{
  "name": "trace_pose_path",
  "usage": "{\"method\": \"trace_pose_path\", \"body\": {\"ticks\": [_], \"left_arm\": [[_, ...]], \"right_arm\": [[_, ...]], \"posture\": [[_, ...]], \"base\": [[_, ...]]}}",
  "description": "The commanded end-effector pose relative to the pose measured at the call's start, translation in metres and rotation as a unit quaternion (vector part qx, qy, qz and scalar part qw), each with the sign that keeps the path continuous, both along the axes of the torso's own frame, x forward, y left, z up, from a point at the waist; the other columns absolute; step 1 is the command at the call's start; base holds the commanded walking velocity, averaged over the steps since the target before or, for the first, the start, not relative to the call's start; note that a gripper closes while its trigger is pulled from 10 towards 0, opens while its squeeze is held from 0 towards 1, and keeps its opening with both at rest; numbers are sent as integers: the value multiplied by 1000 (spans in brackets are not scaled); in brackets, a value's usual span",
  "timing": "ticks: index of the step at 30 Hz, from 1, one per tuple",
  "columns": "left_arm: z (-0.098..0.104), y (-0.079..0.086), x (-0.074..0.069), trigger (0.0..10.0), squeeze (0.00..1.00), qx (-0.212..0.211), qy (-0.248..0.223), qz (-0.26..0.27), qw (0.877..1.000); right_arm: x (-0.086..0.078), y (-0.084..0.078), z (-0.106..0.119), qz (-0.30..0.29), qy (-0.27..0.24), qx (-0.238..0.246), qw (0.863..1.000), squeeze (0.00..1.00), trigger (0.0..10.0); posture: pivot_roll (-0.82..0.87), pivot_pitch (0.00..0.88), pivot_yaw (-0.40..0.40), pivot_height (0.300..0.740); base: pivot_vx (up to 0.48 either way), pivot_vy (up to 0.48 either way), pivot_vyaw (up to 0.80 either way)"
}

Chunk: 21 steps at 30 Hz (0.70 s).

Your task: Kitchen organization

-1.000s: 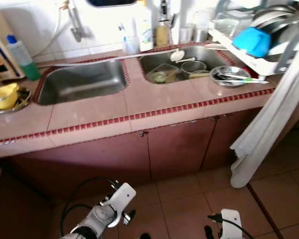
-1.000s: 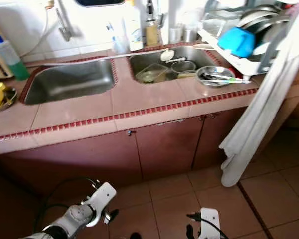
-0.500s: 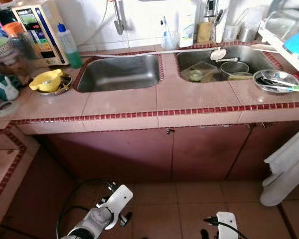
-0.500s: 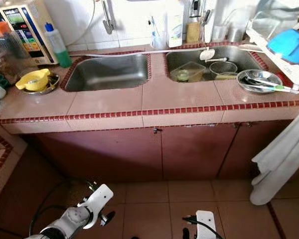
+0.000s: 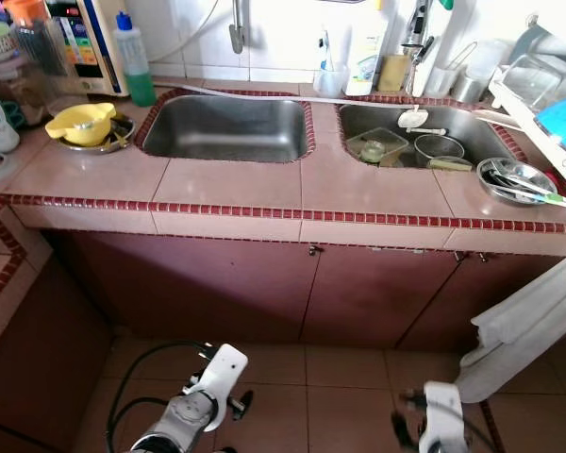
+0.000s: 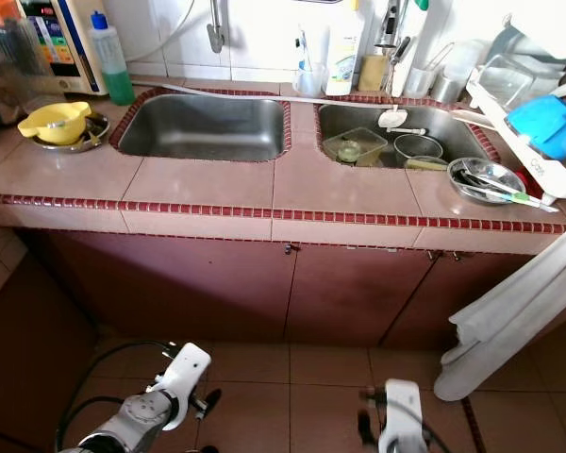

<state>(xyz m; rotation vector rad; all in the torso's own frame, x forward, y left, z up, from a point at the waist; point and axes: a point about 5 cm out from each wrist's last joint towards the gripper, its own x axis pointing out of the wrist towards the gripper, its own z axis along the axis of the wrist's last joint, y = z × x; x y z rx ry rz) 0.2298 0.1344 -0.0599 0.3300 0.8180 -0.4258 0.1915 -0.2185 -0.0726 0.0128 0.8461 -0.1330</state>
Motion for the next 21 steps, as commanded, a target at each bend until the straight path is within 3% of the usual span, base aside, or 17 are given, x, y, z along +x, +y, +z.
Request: {"method": "trace_pose_path", "body": {"ticks": [1,7,13,21], "left_arm": [[5,3,7,10000,0,4,-17,3,1000],[12,16,17,10000,0,4,-31,32,999],[21,15,30,10000,0,-15,-50,53,997],[26,17,36,10000,0,-25,-62,74,995]], "right_arm": [[6,2,3,-11,-16,7,1000,0,10000],[28,9,14,-20,-47,14,999,0,10000],[32,7,17,-25,-56,10,998,0,10000],[42,-4,26,-36,-66,-6,997,0,10000]], "posture": [[171,0,-64,740],[176,0,-70,740],[208,0,-113,740],[181,0,-100,740]], "base": [[0,0,0],[0,0,0],[0,0,0],[0,0,0]]}}
